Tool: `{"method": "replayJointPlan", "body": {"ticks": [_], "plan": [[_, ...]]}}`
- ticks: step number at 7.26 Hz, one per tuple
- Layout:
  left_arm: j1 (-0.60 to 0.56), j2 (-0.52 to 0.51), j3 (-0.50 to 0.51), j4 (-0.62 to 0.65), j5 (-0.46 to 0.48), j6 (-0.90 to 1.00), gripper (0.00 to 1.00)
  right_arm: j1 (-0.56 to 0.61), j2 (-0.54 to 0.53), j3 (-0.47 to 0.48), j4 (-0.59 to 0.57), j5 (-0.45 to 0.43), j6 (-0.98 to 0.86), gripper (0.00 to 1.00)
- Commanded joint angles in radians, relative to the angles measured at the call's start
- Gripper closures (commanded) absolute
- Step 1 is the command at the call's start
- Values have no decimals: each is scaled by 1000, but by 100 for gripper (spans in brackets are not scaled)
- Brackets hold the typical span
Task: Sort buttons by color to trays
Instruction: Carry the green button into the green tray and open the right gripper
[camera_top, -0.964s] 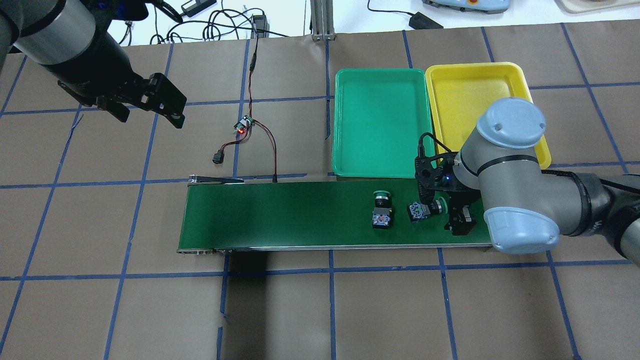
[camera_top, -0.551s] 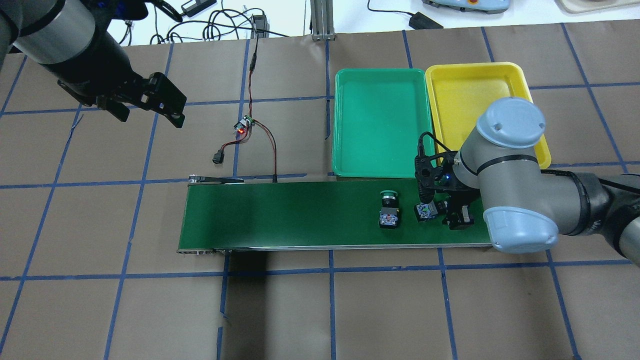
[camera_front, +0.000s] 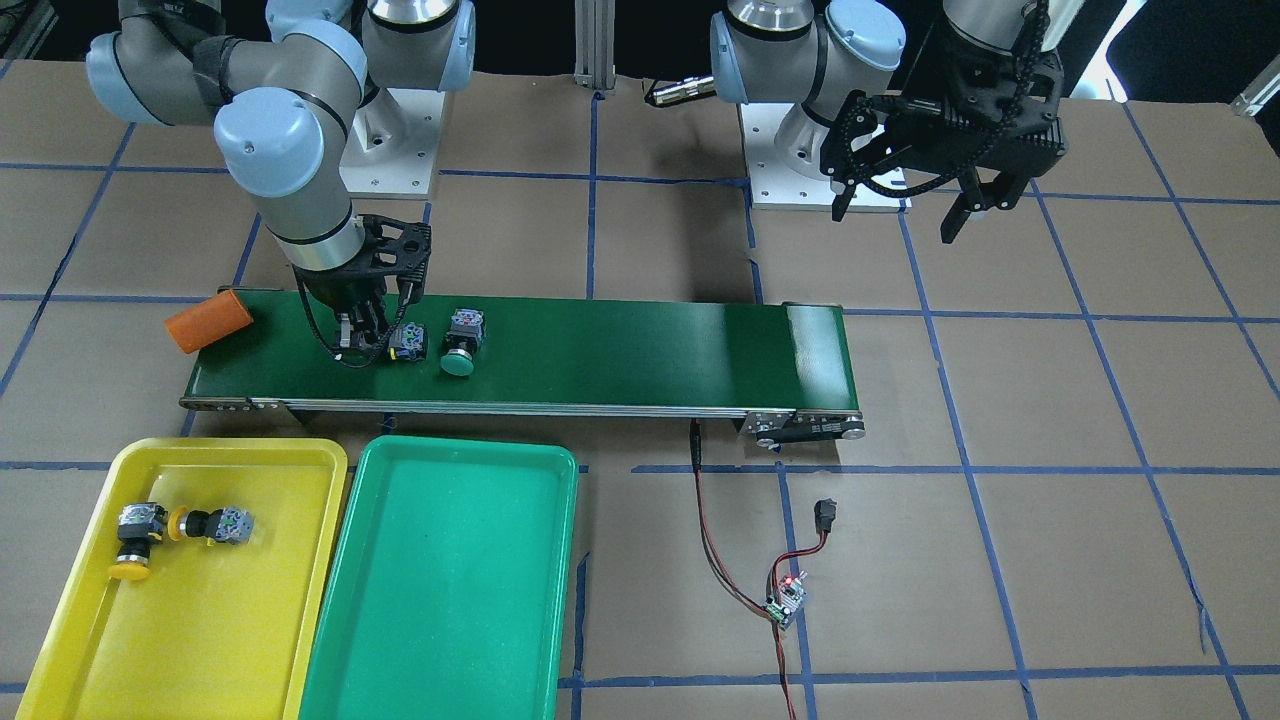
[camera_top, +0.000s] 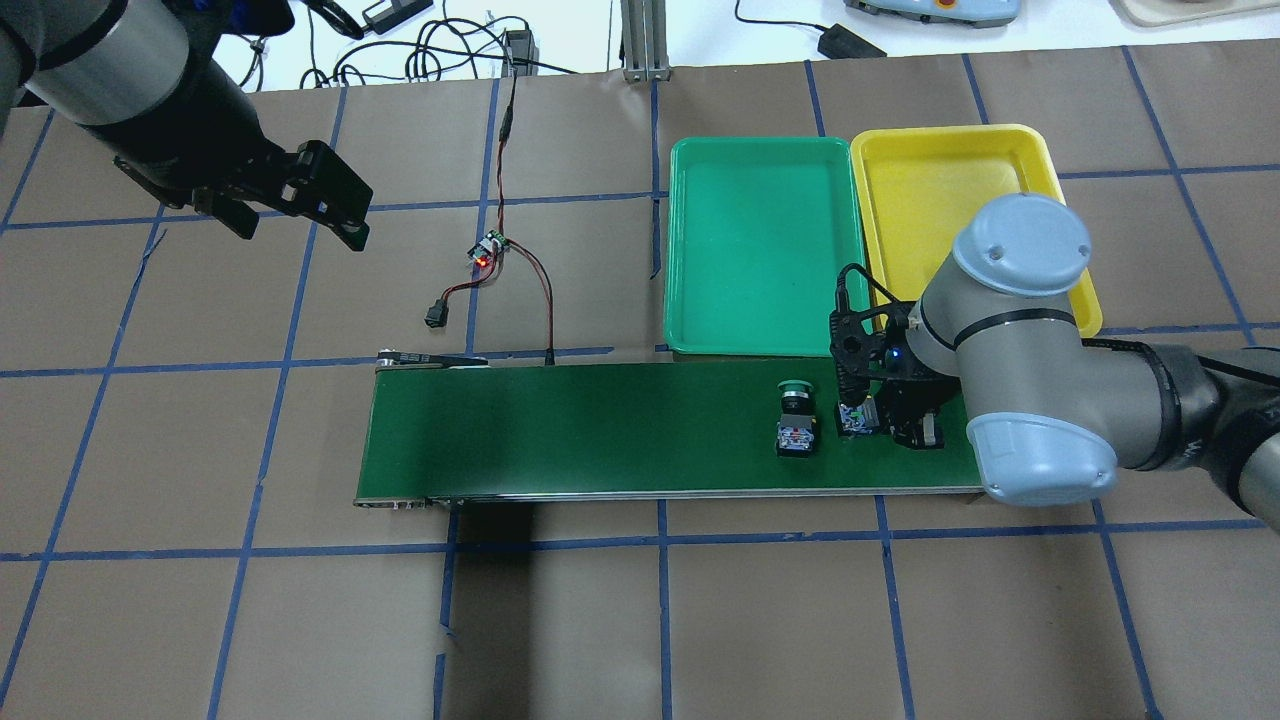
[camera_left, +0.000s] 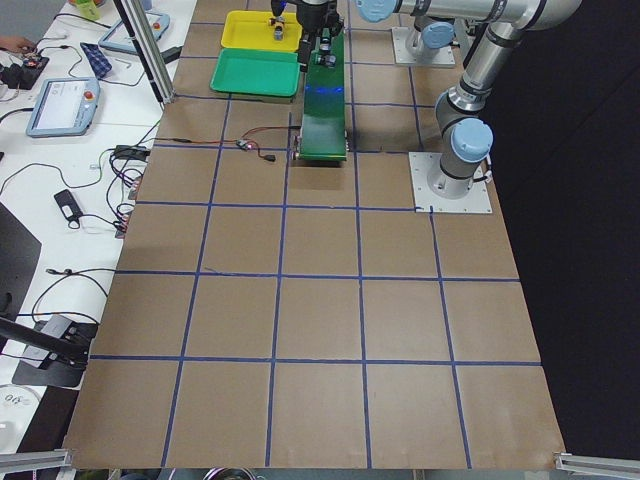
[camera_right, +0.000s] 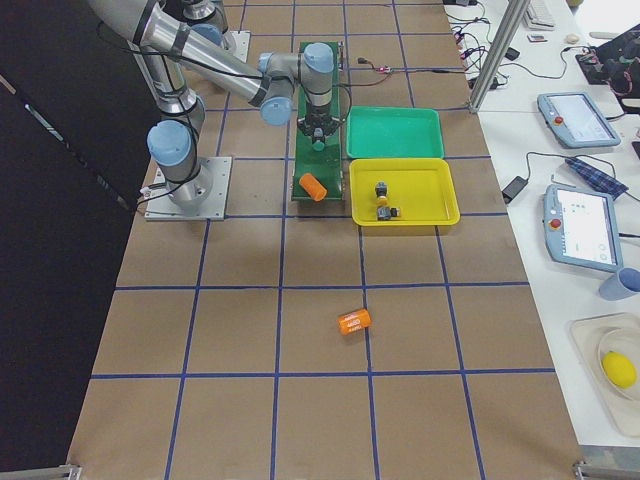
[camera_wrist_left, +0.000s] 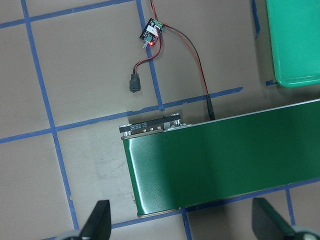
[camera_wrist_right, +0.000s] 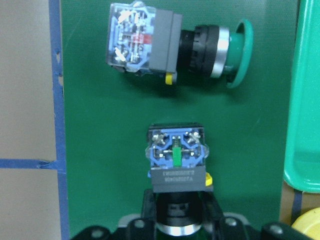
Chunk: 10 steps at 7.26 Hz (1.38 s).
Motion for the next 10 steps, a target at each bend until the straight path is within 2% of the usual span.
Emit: {"method": "replayJointPlan", "body": {"ticks": [1, 3, 5, 7, 8, 9, 10], "plan": [[0, 0, 0, 0, -1, 0, 0, 0, 17, -61, -18, 3, 26, 88], [3, 0, 3, 0, 0, 0, 0, 2, 157, -234, -3, 2, 188, 86], [15, -2, 15, -1, -4, 0, 0, 9, 320, -397, 2, 15, 196, 84], [14, -2, 14, -1, -4, 0, 0, 44, 357, -471, 47, 3, 199, 82], [15, -2, 14, -1, -4, 0, 0, 48, 368, -488, 81, 6, 199, 74], [15, -2, 14, -1, -4, 0, 0, 46, 374, -487, 87, 6, 199, 13], [15, -2, 14, -1, -4, 0, 0, 46, 373, -485, 95, 6, 199, 0]]}}
